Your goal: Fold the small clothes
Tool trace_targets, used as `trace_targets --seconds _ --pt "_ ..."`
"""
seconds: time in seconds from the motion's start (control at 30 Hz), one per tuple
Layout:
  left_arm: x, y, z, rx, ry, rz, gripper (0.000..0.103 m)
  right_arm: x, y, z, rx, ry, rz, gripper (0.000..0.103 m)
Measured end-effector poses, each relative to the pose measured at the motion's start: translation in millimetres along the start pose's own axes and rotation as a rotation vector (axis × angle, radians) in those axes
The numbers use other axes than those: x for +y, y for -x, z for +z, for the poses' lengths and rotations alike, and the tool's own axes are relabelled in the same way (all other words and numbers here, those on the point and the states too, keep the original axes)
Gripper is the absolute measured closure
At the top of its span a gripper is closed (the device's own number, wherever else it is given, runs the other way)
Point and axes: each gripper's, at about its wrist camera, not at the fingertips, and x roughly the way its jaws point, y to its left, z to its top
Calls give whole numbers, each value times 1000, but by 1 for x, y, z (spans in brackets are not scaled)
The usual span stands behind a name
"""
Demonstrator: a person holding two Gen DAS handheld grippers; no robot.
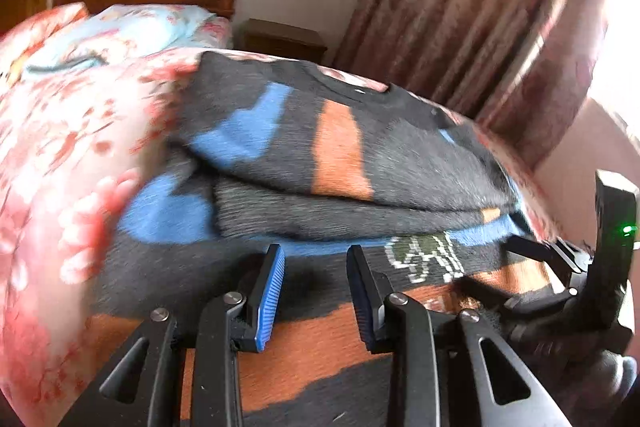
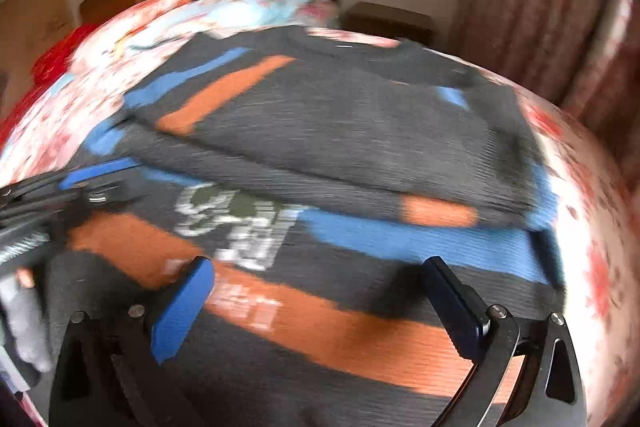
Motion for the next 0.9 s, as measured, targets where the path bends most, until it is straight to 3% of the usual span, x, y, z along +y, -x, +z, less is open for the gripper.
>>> trace_targets --seconds 0.17,0.23,0.27,0.3,0.4,0.53,0.57,0.63,0.7,0.83,0.9 --pt "35 17 -4 -47 128 13 70 -68 17 -27 -10 -206 -93 0" --pt "25 21 -6 -54 96 99 71 -77 24 -33 -29 -244 -67 0" --pt "14 25 -9 -69 64 164 73 -72 32 -36 -50 -243 -117 0" --pt "5 32 -12 -88 41 176 73 -66 40 -40 -74 -231 -158 0" --pt "-32 39 -22 -99 -51 60 71 -25 49 -43 -116 -120 -74 0" --pt "-58 18 -31 -24 -188 124 71 33 35 -40 -55 110 -109 0" --pt "-51 13 -31 18 -164 124 72 32 37 -40 -67 121 -119 0" --pt "-31 24 -27 -8 -81 74 70 15 35 -42 -39 60 -67 0" --pt "-12 29 -25 -5 -66 162 73 -9 35 -45 -18 -28 -75 0" --pt "32 52 -26 -33 42 176 74 -63 43 -62 0 -169 -97 0" --pt "33 56 -27 -35 52 233 74 -69 52 -69 3 -196 -109 0"
